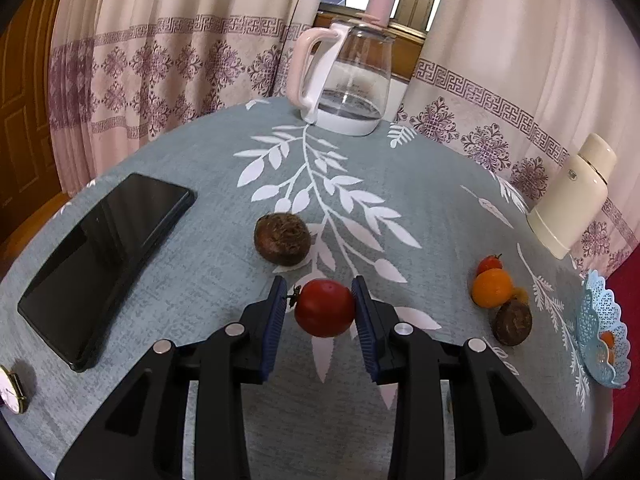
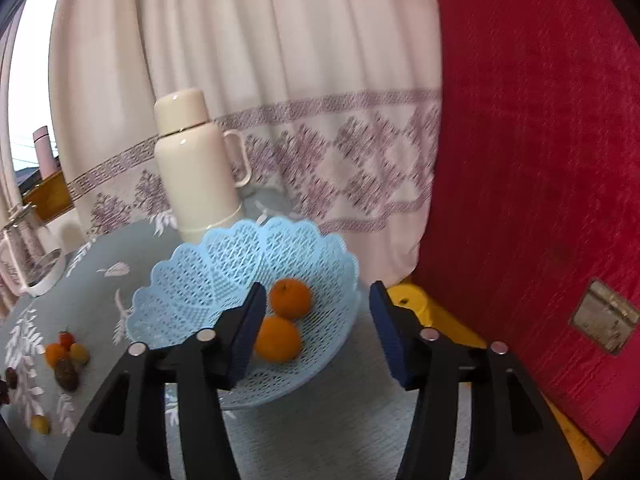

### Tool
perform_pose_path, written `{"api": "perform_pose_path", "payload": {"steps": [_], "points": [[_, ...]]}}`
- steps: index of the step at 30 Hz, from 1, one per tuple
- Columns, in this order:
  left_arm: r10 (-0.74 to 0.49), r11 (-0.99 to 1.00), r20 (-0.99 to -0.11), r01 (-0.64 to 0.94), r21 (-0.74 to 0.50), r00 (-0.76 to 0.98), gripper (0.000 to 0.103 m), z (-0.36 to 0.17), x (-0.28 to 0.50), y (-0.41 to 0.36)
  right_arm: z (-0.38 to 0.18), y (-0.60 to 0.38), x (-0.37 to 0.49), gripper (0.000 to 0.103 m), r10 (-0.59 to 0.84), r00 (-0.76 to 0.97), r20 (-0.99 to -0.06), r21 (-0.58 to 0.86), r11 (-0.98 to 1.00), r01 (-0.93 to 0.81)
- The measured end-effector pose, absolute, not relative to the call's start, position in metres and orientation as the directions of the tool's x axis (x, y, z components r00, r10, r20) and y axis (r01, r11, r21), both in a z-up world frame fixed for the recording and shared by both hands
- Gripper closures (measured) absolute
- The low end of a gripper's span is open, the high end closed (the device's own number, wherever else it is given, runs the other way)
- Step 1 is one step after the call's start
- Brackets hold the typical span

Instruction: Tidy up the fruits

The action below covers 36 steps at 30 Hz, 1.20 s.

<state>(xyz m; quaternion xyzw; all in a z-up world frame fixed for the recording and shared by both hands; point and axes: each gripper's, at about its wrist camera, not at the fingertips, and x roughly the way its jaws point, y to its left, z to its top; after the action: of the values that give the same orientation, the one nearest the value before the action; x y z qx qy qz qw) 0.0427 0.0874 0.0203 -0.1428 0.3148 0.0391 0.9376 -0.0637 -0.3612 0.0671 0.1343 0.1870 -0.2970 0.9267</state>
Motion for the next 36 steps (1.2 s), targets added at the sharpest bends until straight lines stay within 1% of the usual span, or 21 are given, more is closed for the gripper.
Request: {"api": "perform_pose_path", "payload": {"steps": [3,7,10,12,14,16,22,27,30,33,36], "points": [[-0.03,0.961,-0.584,-0.136,-0.239,0.811,0.069,0.031,0.04,0.079,0.069,-0.357,-0.069,0.045,-0.539,0.745,-0.393,0.118,0.774,0.622],[-0.067,0.971,-0.55,-0.072,-0.228,0.832,0.069,0.048,0.035,0.06,0.07,-0.354,-0.074,0.041,-0.562,0.743,-0.362,0.112,0.766,0.634],[-0.086,0.977,-0.53,-0.034,-0.212,0.844,0.069,0.057,0.032,0.049,0.07,-0.356,-0.077,0.041,-0.565,0.746,-0.353,0.123,0.762,0.636],[-0.083,0.977,-0.529,-0.035,-0.21,0.844,0.069,0.059,0.03,0.05,0.068,-0.358,-0.078,0.041,-0.559,0.748,-0.358,0.132,0.763,0.633],[-0.085,0.976,-0.54,-0.04,-0.215,0.837,0.069,0.058,0.03,0.056,0.068,-0.359,-0.078,0.04,-0.552,0.752,-0.36,0.139,0.765,0.628],[-0.091,0.974,-0.565,-0.046,-0.224,0.82,0.069,0.054,0.03,0.065,0.067,-0.359,-0.079,0.037,-0.547,0.756,-0.36,0.147,0.767,0.625],[-0.101,0.971,-0.63,-0.061,-0.23,0.77,0.068,0.031,0.027,0.079,0.065,-0.362,-0.083,0.037,-0.537,0.762,-0.361,0.17,0.766,0.62],[-0.103,0.977,-0.663,-0.05,-0.208,0.742,0.068,0.017,0.03,0.073,0.065,-0.362,-0.084,0.037,-0.531,0.767,-0.36,0.174,0.769,0.615],[-0.09,0.978,-0.674,-0.064,-0.2,0.734,0.067,0.015,0.037,0.073,0.065,-0.362,-0.085,0.037,-0.53,0.768,-0.359,0.175,0.77,0.613],[-0.051,0.98,-0.692,-0.097,-0.173,0.72,0.068,0.012,0.049,0.075,0.065,-0.361,-0.085,0.037,-0.529,0.769,-0.359,0.175,0.771,0.612],[-0.038,0.979,-0.72,-0.119,-0.167,0.692,0.067,0.007,0.062,0.079,0.065,-0.361,-0.084,0.037,-0.528,0.77,-0.359,0.177,0.771,0.611]]}}
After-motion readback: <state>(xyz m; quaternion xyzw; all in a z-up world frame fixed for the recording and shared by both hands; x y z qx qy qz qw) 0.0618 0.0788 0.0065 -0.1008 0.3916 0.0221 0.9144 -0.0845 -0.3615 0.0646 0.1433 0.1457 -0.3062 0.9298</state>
